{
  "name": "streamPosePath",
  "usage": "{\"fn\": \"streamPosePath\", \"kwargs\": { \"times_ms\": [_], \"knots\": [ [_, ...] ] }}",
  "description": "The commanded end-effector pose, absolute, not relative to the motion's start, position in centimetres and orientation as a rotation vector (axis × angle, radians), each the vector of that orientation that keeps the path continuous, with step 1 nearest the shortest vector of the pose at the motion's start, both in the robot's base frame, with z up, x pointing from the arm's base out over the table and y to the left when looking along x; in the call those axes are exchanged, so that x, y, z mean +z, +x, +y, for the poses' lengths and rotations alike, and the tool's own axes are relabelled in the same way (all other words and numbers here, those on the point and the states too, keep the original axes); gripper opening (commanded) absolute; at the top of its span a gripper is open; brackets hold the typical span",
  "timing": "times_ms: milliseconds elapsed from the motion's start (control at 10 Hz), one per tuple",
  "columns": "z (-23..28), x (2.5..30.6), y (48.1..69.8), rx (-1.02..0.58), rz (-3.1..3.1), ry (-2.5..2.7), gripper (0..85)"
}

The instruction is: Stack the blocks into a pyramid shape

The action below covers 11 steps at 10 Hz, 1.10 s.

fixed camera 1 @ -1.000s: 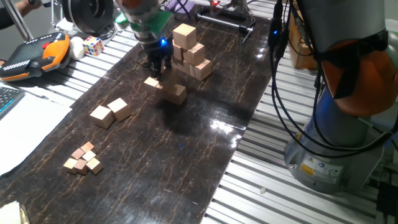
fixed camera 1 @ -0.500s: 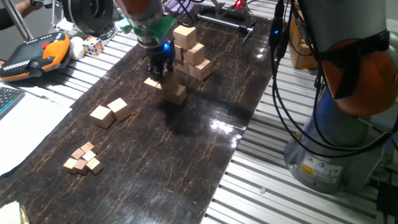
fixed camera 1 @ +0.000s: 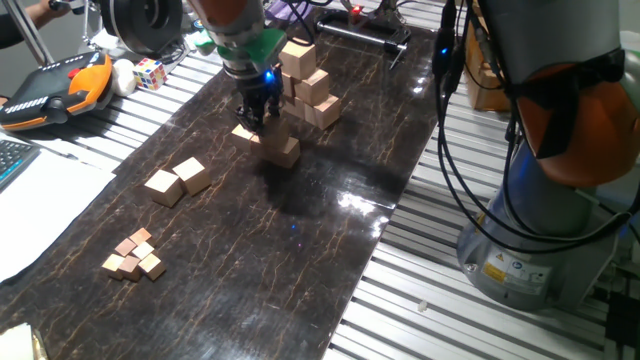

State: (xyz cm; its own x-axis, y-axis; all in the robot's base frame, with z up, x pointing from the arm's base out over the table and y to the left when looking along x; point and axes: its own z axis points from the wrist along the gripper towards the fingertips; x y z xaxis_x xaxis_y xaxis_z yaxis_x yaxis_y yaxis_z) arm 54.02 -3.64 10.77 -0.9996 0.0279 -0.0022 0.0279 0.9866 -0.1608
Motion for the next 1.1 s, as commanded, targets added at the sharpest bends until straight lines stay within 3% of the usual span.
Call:
{"fn": "streamPosePath", "kwargs": {
  "times_ms": [0,100,200,300,1000],
  "knots": [
    [-3.7,10.7,54.0,0.253,-3.133,-0.045,55.3],
    [-3.7,10.7,54.0,0.248,-3.13,-0.041,52.0],
    [-3.7,10.7,54.0,0.248,-3.127,-0.039,52.7],
    [-3.7,10.7,54.0,0.257,-3.129,-0.039,59.3],
    [-4.4,12.6,54.7,0.27,-3.104,-0.015,59.0]
  ]
}}
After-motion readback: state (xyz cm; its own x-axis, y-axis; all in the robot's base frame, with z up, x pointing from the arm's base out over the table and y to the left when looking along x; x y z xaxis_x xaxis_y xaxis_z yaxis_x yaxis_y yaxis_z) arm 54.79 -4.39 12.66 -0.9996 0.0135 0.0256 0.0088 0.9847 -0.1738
